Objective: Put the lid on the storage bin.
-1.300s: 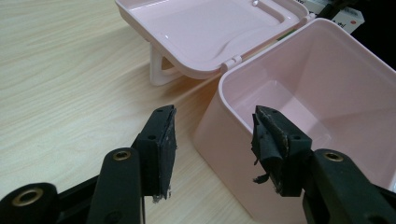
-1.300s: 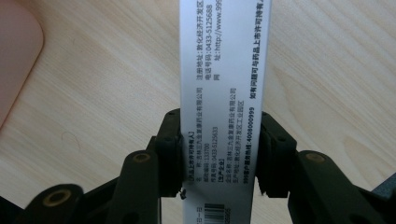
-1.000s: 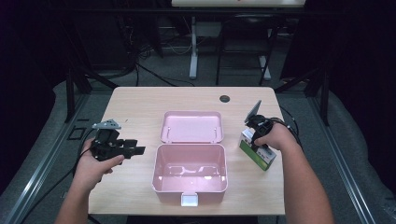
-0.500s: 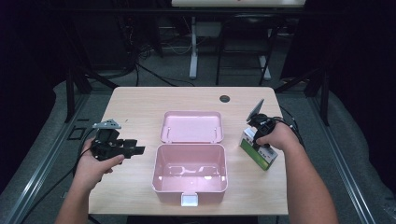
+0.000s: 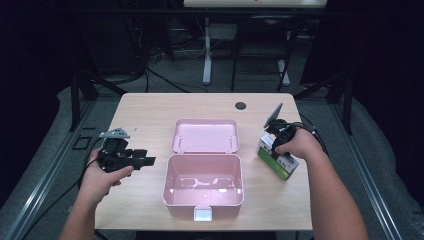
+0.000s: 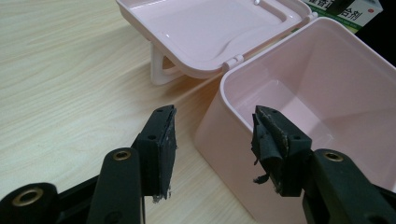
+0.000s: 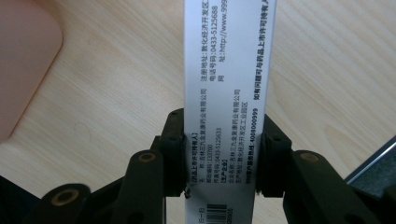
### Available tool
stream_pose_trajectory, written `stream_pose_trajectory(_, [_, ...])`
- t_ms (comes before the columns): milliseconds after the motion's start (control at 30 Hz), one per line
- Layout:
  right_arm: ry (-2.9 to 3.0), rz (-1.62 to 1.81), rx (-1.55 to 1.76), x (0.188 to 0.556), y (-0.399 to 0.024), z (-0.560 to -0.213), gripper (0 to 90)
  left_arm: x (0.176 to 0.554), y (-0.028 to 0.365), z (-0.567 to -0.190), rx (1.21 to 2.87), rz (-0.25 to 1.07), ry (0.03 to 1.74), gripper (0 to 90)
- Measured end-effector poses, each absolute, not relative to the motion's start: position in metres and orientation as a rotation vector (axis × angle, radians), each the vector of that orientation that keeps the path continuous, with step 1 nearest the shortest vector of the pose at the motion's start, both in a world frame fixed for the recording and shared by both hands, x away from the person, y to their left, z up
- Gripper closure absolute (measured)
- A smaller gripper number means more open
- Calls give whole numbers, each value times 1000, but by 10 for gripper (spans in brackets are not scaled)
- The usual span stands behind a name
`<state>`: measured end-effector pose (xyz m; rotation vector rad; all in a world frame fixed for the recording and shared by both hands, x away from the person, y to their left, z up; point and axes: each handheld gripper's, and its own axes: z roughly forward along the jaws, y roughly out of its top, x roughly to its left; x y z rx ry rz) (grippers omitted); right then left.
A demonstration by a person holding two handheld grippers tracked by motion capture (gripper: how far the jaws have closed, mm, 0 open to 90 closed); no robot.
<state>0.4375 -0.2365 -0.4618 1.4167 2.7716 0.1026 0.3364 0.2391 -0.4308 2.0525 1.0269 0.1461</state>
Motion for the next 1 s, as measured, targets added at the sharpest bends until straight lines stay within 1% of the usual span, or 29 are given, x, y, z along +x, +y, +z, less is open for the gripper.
stream_pose_trajectory(467, [2762,128,1349,424,-233,-419,615,337,241,-431,2048,153,1034,494])
stream_pose_trajectory(1000, [2780,120,1269,418,-228,-386,615,337,239,-432,2055,151,1033,494])
